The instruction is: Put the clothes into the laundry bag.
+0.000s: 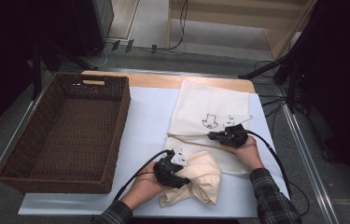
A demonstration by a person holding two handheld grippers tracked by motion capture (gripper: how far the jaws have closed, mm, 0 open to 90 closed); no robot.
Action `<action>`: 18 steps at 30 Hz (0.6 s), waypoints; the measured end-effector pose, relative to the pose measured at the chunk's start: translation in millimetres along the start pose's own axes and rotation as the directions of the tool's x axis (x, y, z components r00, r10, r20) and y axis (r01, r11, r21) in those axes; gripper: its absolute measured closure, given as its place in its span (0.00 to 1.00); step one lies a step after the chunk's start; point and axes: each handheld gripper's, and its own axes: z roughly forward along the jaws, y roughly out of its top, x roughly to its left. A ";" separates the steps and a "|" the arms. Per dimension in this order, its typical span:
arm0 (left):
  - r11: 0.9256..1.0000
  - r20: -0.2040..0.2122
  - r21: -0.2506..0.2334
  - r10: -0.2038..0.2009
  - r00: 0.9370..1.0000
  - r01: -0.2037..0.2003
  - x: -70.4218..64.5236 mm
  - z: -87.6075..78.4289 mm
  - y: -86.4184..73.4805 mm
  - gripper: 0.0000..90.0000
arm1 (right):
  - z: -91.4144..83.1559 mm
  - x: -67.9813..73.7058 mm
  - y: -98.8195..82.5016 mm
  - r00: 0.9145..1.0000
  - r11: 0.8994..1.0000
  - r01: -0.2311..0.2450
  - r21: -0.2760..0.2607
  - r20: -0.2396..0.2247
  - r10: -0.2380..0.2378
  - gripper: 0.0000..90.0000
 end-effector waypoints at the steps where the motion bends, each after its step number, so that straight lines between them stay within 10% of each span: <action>1: 1.000 0.000 0.000 0.000 1.000 0.000 0.0 0.0 0.0 0.66 | -1.7 -0.4 0.8 1.000 1.000 -0.006 -0.006 -0.001 0.006 0.98; 18: 1.000 -0.002 0.001 0.001 1.000 -0.001 -0.3 0.1 0.2 0.66 | -27.3 0.4 16.2 1.000 0.997 -0.007 -0.080 0.014 0.008 0.98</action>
